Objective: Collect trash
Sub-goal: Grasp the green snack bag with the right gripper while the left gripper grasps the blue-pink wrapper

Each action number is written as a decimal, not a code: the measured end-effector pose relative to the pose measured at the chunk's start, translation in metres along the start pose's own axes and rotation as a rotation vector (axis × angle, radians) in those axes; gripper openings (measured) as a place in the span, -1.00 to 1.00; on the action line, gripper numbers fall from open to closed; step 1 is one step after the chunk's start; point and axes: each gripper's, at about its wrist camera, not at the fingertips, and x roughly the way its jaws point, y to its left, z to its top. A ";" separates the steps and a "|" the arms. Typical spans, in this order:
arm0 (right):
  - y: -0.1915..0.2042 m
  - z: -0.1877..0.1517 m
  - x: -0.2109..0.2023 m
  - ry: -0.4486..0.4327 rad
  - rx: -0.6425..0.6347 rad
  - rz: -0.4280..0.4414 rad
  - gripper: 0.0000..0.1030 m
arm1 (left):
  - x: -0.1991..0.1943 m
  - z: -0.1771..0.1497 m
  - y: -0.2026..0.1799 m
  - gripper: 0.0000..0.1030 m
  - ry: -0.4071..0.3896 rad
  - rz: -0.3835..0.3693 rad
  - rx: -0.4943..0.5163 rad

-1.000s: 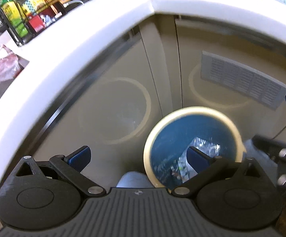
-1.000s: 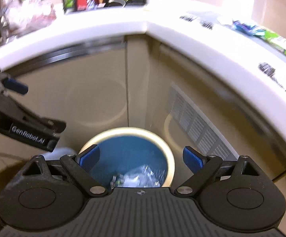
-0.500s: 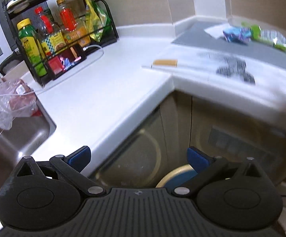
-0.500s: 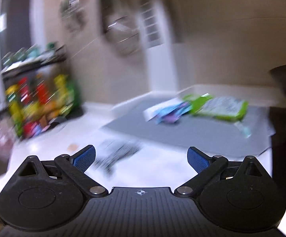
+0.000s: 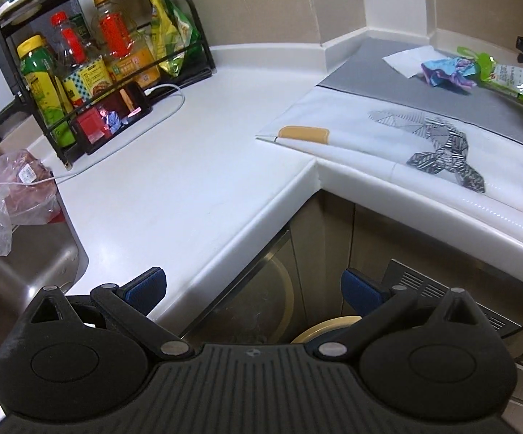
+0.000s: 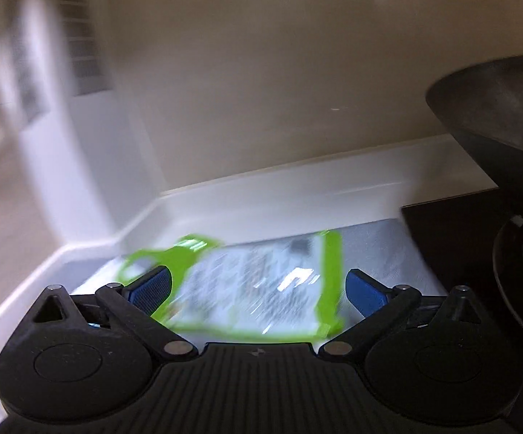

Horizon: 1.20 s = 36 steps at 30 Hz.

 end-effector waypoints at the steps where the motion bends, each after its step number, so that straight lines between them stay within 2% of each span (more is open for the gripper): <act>1: -0.005 0.004 0.014 0.021 0.025 -0.017 0.99 | 0.001 0.000 0.003 1.00 0.005 0.001 -0.007; 4: -0.013 0.009 0.053 0.103 0.066 -0.060 0.99 | 0.005 0.001 0.009 1.00 0.019 0.002 -0.025; 5: -0.012 0.008 0.062 0.139 0.054 -0.051 0.97 | 0.006 0.001 0.010 1.00 0.022 0.001 -0.029; 6: -0.013 0.006 0.069 0.172 0.045 -0.027 0.85 | 0.006 0.002 0.011 1.00 0.024 0.001 -0.031; 7: -0.013 0.004 0.069 0.167 0.025 -0.004 0.32 | 0.006 0.004 0.011 1.00 0.023 0.001 -0.031; 8: -0.011 0.001 0.064 0.144 -0.009 0.005 -0.06 | 0.006 0.006 0.010 1.00 0.019 0.000 -0.030; 9: -0.009 -0.001 0.058 0.136 -0.036 0.011 -0.24 | 0.006 0.008 0.009 1.00 0.015 -0.002 -0.029; 10: -0.008 -0.002 0.052 0.123 -0.051 0.028 -0.52 | 0.006 0.011 0.008 1.00 0.009 -0.005 -0.026; 11: -0.007 -0.004 0.044 0.104 -0.067 0.058 -0.66 | 0.005 0.015 0.005 1.00 0.002 -0.011 -0.020; 13: -0.007 -0.008 0.020 0.048 -0.091 0.084 -0.68 | 0.003 0.023 -0.003 1.00 -0.020 -0.023 -0.001; 15: -0.011 -0.012 -0.007 -0.007 -0.101 0.147 -0.69 | 0.002 0.034 -0.014 1.00 -0.052 -0.031 0.028; 20: -0.028 -0.028 -0.053 -0.020 -0.080 0.288 -0.69 | 0.005 0.078 -0.056 1.00 -0.153 -0.082 0.091; 23: -0.031 -0.046 -0.064 -0.053 -0.137 0.261 -0.69 | 0.018 0.115 -0.088 1.00 -0.180 -0.132 0.101; 26: -0.032 -0.052 -0.062 0.001 -0.138 0.232 -0.69 | 0.035 0.159 -0.117 1.00 -0.205 -0.235 0.073; 28: -0.033 -0.051 -0.064 0.001 -0.127 0.219 -0.69 | 0.047 0.185 -0.136 1.00 -0.230 -0.306 0.088; 31: -0.032 -0.049 -0.060 0.036 -0.101 0.223 -0.69 | 0.067 0.216 -0.170 1.00 -0.270 -0.425 0.228; 34: -0.035 -0.048 -0.058 0.071 -0.061 0.217 -0.69 | 0.089 0.231 -0.210 0.99 -0.298 -0.424 0.452; 36: -0.035 -0.048 -0.055 0.082 -0.048 0.215 -0.68 | 0.108 0.237 -0.230 0.99 -0.282 -0.422 0.545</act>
